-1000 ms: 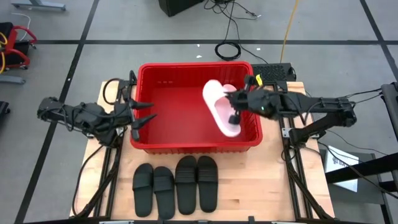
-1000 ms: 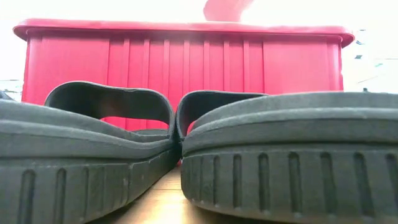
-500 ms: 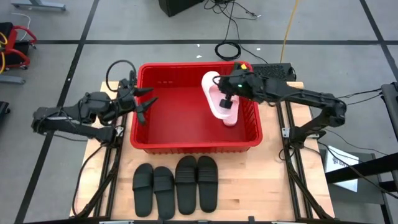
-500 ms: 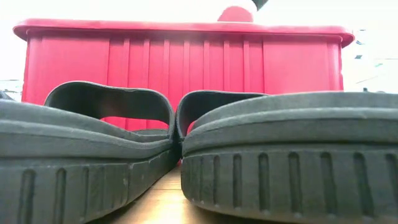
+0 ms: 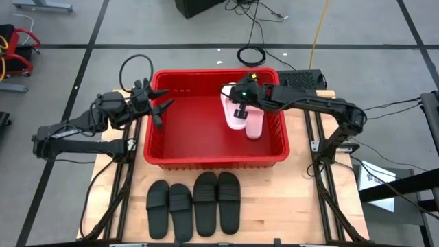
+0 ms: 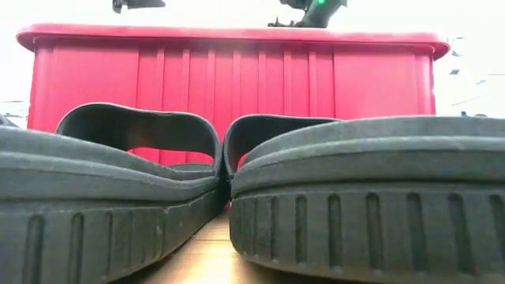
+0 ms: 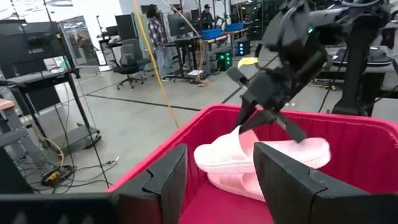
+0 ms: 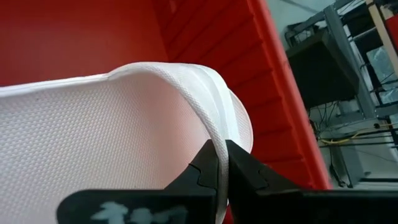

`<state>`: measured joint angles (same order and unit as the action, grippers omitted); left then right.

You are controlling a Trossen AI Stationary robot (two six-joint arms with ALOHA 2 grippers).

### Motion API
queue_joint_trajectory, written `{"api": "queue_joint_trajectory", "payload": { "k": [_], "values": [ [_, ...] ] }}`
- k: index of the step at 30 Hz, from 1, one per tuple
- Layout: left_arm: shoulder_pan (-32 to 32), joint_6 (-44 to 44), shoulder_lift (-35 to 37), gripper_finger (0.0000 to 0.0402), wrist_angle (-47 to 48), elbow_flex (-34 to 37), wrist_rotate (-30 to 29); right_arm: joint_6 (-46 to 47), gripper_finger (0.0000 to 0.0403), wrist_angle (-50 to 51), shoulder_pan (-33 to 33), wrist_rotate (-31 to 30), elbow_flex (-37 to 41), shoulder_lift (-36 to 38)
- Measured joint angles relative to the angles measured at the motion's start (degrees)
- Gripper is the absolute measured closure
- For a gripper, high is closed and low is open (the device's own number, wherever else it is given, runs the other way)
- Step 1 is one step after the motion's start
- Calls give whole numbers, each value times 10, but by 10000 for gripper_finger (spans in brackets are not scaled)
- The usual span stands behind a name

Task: Pick and place slides into bin
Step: Put the pink slipper into the red bin

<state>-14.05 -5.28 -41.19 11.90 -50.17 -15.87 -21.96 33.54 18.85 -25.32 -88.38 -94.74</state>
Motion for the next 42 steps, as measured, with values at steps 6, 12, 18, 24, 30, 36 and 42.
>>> {"api": "queue_joint_trajectory", "payload": {
  "k": [6, 12, 18, 24, 30, 36, 42],
  "values": [
    [-36, -2, 0, 213, 0, 0, 32, -25, 401, -101, 10, 0, 55, -12],
    [-74, -3, 0, 213, 3, 0, 48, -43, 401, -193, 21, -3, 132, -3],
    [-103, -1, 0, 213, 3, 0, 77, -43, 401, -222, 30, -5, 170, -4],
    [-115, 4, -1, 213, 3, 0, 86, -44, 401, -270, 37, -4, 220, -4],
    [-116, 9, -1, 213, 0, 0, 86, -43, 401, -315, 37, 0, 244, -5],
    [-116, 11, -1, 213, 0, 0, 89, -42, 401, -324, 37, -1, 246, -15],
    [-116, 11, -1, 213, -1, 0, 109, -39, 401, -325, 37, -1, 246, -38]
  ]
}}
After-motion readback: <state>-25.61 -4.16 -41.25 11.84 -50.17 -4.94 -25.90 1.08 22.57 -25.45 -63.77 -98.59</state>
